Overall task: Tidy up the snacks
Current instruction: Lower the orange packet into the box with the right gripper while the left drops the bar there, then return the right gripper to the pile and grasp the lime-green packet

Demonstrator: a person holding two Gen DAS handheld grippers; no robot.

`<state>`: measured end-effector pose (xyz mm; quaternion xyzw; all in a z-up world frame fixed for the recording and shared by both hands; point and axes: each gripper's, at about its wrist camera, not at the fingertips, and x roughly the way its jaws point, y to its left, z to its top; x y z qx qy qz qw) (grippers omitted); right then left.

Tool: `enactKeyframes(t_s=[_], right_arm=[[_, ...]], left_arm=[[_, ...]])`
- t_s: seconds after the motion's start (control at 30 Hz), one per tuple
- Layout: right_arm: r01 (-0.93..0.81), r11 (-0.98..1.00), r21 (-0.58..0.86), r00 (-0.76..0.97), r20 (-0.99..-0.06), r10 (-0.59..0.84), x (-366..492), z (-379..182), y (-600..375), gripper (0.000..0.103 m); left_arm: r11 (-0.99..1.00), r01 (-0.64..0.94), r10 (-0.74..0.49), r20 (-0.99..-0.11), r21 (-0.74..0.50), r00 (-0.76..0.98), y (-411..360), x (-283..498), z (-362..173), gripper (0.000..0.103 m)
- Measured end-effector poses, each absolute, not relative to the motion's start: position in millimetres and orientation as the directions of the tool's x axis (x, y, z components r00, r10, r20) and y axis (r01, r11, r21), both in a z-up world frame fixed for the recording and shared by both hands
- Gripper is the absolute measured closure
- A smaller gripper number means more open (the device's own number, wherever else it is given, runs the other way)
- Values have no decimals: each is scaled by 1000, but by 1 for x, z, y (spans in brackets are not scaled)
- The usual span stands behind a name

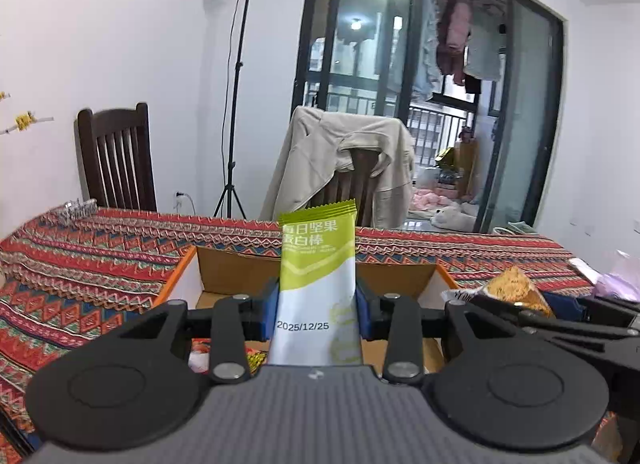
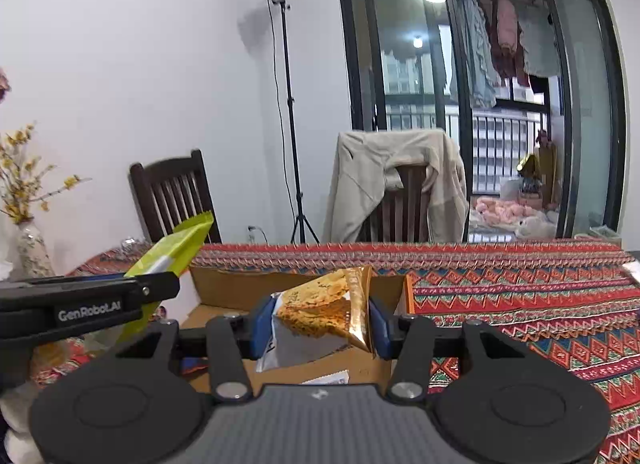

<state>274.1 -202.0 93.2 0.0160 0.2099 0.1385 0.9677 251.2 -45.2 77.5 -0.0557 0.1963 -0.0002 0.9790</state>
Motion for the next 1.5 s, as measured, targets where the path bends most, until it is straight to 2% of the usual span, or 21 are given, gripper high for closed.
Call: enactKeyframes(t_s=[0.33, 0.4, 0.47, 0.5, 0.53, 0.57, 0.6, 0.63, 0.7, 0.73, 1.03, 1.37, 1.5], right_arm=[[-229, 965, 126, 827, -498, 261, 312, 55, -211, 53], [-230, 965, 124, 823, -505, 261, 311, 50, -211, 51], [-230, 965, 128, 822, -505, 263, 309, 48, -212, 50], [-230, 965, 130, 824, -501, 264, 308, 48, -213, 48], [-228, 964, 135, 826, -497, 265, 306, 48, -214, 40], [-226, 964, 141, 829, -492, 266, 306, 49, -215, 33], [-223, 964, 147, 833, -484, 267, 304, 49, -217, 20], [-221, 963, 154, 838, -474, 268, 302, 49, -219, 11], [-219, 962, 165, 844, -461, 272, 298, 50, -223, 6], [-218, 961, 173, 847, -456, 274, 298, 51, -225, 0], [-217, 961, 169, 865, -424, 270, 291, 57, -226, 0], [-237, 967, 91, 904, -344, 254, 238, 96, -224, 0], [-245, 968, 59, 904, -346, 250, 216, 97, -221, 0]], left_arm=[[995, -42, -8, -477, -94, 879, -40, 282, 36, 65], [995, -43, -8, -485, -95, 875, -40, 283, 32, 63], [992, -37, -27, -486, -122, 874, -38, 280, 32, 57], [990, -34, -35, -479, -135, 877, -36, 278, 33, 50], [990, -40, -29, -470, -138, 882, -36, 276, 35, 35], [989, -53, -14, -454, -135, 891, -34, 272, 37, 26], [989, -65, 0, -439, -133, 898, -33, 269, 38, 11], [988, -83, 20, -425, -131, 905, -31, 265, 40, 1], [986, -105, 44, -408, -130, 912, -30, 260, 43, 0], [985, -108, 44, -407, -134, 912, -29, 259, 45, 0], [982, -133, 60, -441, -137, 896, -30, 258, 57, 0], [985, -128, 70, -402, -118, 913, -29, 217, 86, 0], [988, -109, 57, -398, -110, 916, -24, 195, 87, 0]])
